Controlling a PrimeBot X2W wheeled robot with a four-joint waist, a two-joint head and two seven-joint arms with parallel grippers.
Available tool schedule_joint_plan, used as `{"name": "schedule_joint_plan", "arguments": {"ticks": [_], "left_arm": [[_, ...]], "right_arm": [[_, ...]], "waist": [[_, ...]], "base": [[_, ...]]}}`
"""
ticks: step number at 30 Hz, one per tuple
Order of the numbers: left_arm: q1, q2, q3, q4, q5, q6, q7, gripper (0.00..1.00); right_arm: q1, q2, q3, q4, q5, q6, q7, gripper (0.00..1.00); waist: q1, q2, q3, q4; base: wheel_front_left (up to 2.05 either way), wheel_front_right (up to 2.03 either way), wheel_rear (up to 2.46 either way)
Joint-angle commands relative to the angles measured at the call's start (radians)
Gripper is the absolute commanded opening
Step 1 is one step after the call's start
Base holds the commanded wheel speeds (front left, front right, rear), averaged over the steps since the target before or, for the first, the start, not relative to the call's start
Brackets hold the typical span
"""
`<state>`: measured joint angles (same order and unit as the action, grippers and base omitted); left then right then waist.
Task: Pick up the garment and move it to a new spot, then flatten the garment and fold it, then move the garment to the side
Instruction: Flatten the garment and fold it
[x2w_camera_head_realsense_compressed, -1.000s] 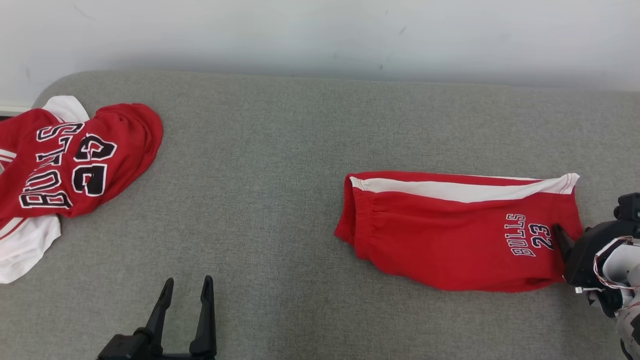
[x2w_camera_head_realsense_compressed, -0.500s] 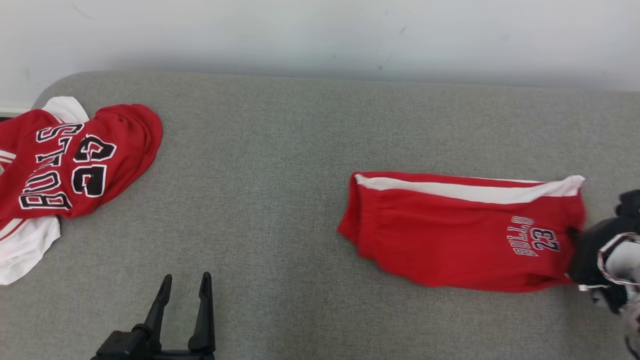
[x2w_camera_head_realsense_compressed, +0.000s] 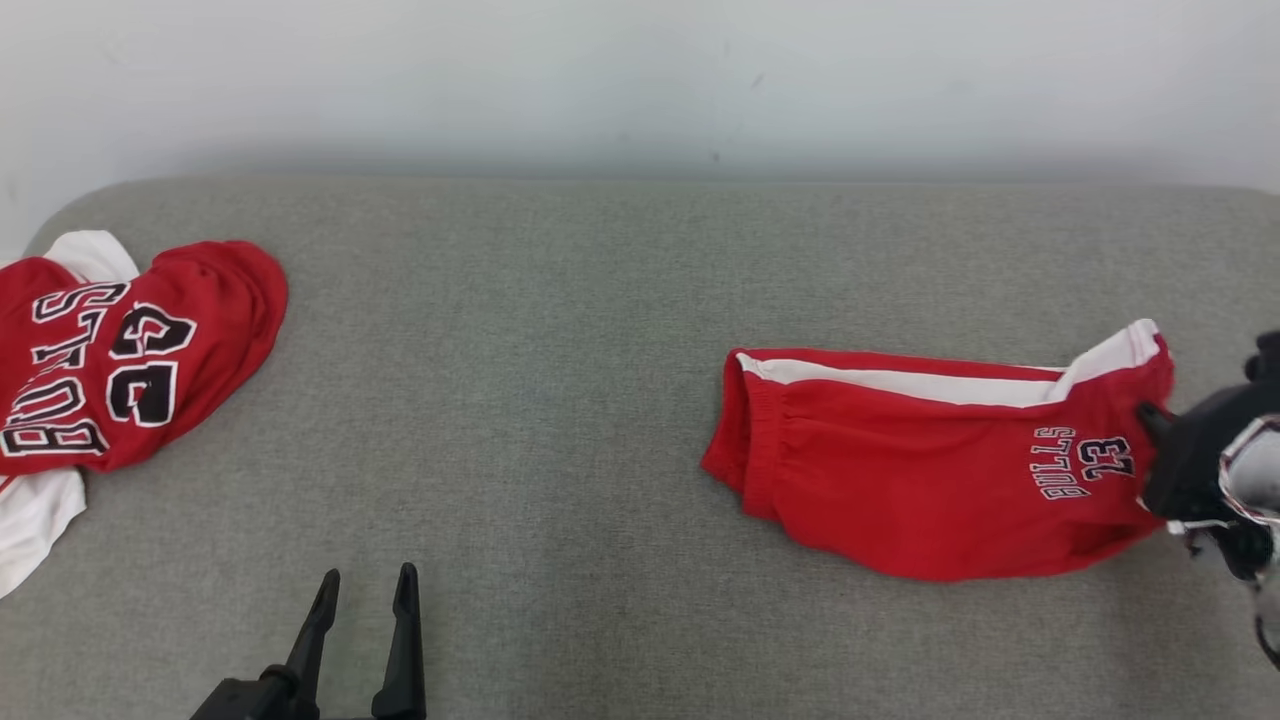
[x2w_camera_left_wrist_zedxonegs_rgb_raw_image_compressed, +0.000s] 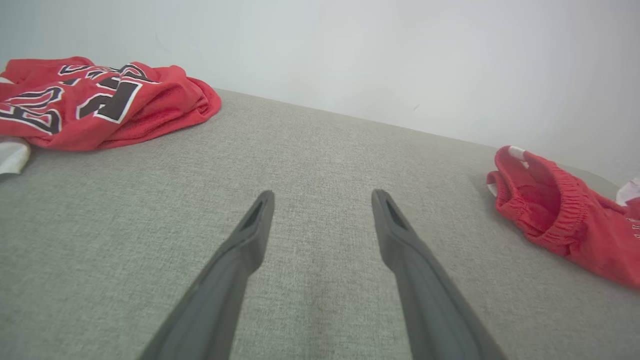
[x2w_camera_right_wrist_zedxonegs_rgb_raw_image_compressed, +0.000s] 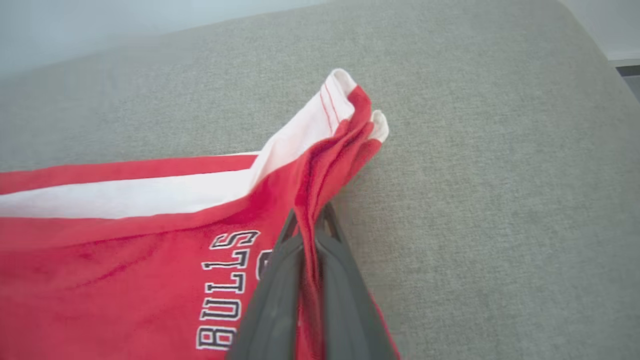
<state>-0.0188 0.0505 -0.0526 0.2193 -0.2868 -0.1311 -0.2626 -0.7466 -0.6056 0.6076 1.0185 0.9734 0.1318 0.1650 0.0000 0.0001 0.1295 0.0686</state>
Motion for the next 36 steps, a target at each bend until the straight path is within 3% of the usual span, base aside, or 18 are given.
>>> {"name": "schedule_joint_plan", "arguments": {"ticks": [1,5,17,26,36], "left_arm": [[0.016,0.000,0.001,0.004,-0.001,0.001,-0.003,1.00],[0.018,0.000,-0.005,0.007,-0.005,0.001,-0.003,1.00],[0.021,0.000,-0.030,0.016,-0.025,0.003,-0.003,1.00],[0.015,0.000,-0.061,0.025,-0.047,0.008,-0.003,1.00],[-0.004,0.000,-0.091,0.027,-0.057,0.016,-0.003,1.00]], "right_arm": [[-0.006,0.011,0.002,-0.027,0.019,-0.002,0.014,0.00],[-0.005,0.009,0.010,-0.138,0.068,-0.002,0.063,0.00],[0.028,0.095,-0.016,-0.391,0.250,-0.002,0.235,0.00],[0.003,0.198,-0.003,-0.392,0.239,-0.002,0.286,0.00],[-0.006,0.302,0.002,-0.308,0.193,-0.002,0.287,0.00]], "waist": [[0.0000,-0.0001,-0.013,-0.016],[0.0000,-0.0001,-0.025,-0.036],[0.0000,-0.0001,-0.050,-0.032],[0.0000,-0.0001,-0.038,0.012],[0.0000,-0.0001,-0.015,0.057]], "base": [[0.00,0.00,0.00],[0.00,0.00,0.00],[0.00,0.00,0.00],[0.00,0.00,0.00],[0.00,0.00,0.00]]}}
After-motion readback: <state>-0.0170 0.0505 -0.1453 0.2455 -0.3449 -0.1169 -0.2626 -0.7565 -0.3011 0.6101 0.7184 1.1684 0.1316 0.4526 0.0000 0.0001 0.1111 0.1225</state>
